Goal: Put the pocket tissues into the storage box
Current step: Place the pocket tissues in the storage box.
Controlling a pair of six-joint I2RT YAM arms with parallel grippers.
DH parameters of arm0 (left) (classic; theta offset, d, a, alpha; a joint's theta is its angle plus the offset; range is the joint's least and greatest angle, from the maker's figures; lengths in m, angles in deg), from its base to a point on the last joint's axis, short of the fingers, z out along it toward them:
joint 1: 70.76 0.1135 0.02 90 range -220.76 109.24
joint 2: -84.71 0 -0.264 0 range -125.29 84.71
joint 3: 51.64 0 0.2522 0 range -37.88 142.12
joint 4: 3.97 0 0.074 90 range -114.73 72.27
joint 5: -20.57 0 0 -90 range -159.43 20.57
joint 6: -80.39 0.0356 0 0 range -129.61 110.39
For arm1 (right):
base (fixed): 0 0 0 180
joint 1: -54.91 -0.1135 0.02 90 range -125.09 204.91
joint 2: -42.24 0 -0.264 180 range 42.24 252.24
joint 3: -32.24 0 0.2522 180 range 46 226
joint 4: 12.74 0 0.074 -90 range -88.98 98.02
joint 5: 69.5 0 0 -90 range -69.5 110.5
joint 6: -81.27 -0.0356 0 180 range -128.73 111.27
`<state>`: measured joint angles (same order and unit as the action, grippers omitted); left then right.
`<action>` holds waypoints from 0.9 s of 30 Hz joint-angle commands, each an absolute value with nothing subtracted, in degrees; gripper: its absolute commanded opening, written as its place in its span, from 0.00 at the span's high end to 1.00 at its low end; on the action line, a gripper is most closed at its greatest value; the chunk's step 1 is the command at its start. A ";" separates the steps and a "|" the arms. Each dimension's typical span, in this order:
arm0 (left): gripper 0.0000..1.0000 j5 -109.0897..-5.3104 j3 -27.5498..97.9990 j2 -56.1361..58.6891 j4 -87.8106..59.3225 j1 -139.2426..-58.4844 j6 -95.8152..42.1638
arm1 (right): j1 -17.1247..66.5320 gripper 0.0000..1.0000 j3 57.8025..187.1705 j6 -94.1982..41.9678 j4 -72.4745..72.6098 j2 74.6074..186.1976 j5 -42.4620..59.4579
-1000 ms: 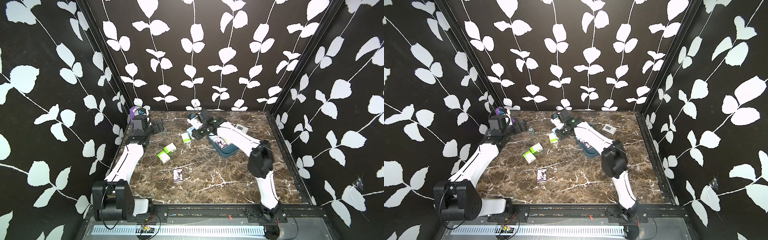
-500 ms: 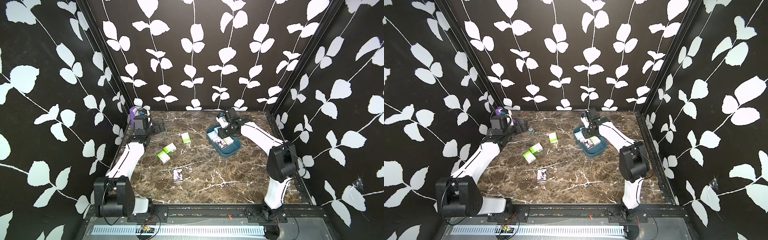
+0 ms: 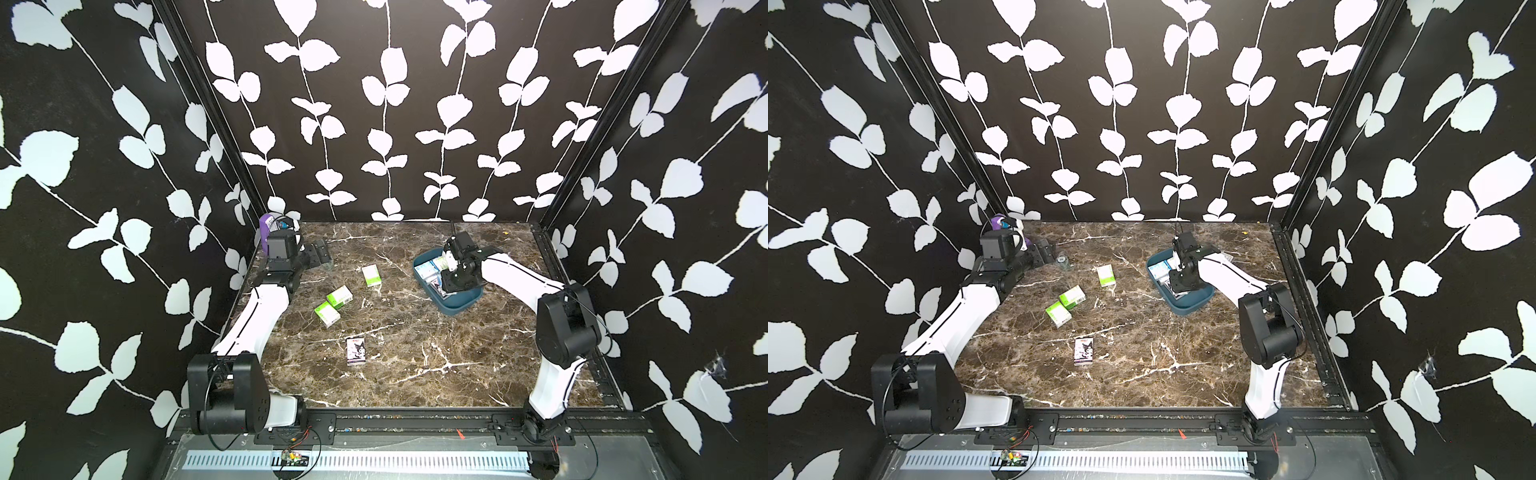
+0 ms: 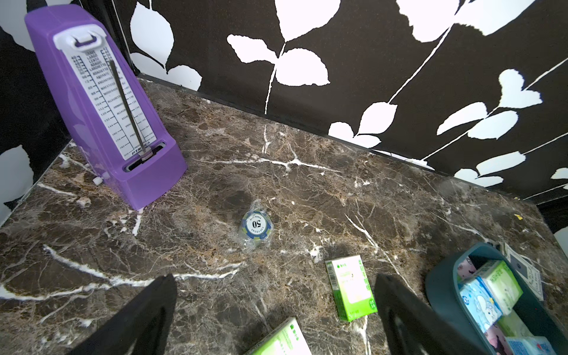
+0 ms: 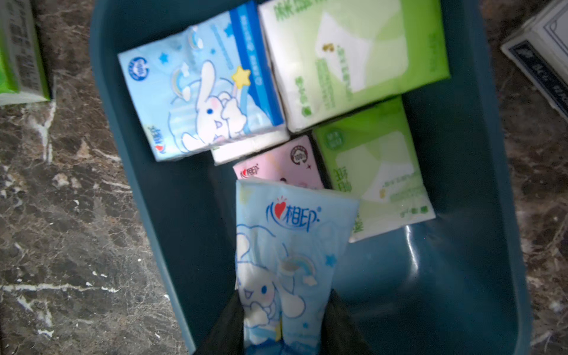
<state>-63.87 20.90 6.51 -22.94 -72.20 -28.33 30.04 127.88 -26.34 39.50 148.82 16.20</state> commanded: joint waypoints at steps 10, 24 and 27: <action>0.01 -63.76 21.64 7.34 -22.31 -71.93 -27.65 | 28.91 0.54 130.43 -44.00 38.93 152.95 21.00; 0.01 -63.77 21.18 7.61 -22.21 -71.91 -27.47 | 26.44 0.33 133.89 -45.63 33.19 154.78 13.06; 0.01 -63.93 20.83 7.80 -22.19 -71.91 -27.37 | 26.69 0.30 133.24 -47.06 32.09 154.79 11.96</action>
